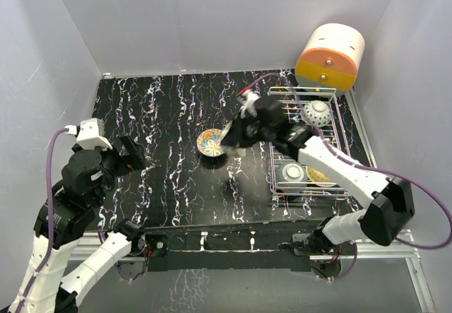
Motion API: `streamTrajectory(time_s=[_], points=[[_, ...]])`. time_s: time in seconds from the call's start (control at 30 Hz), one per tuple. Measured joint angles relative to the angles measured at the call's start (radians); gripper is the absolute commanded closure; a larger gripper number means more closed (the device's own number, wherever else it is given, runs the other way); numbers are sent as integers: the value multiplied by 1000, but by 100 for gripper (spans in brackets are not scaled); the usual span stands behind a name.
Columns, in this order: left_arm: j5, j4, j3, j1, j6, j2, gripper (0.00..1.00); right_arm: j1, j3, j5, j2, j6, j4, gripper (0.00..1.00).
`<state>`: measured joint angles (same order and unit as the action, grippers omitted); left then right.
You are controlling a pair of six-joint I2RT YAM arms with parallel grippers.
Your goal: Load the bowls into the dish rack
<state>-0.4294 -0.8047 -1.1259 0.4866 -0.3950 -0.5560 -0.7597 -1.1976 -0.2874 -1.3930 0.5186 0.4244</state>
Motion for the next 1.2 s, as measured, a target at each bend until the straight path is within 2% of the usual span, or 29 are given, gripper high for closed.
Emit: streamTrajectory(time_s=[0.13, 0.3, 0.5, 0.63, 0.77, 0.97, 1.2], points=[[4, 5, -10, 0, 10, -19, 3, 217, 40, -105, 71, 69, -127, 92], [8, 5, -50, 0, 27, -47, 3, 397, 140, -231, 101, 203, -346, 92], [6, 0, -91, 0, 36, -48, 3, 639, 359, -387, 95, 467, -664, 92], [2, -13, -99, 0, 37, -48, 3, 778, 445, -454, 35, 650, -915, 92], [0, -21, -100, 0, 37, -50, 3, 850, 476, -490, -15, 772, -1110, 92], [0, -23, -100, 0, 37, -54, 3, 890, 486, -507, -86, 881, -1332, 92], [0, -23, -100, 0, 36, -63, 3, 898, 489, -495, -234, 963, -1456, 92]])
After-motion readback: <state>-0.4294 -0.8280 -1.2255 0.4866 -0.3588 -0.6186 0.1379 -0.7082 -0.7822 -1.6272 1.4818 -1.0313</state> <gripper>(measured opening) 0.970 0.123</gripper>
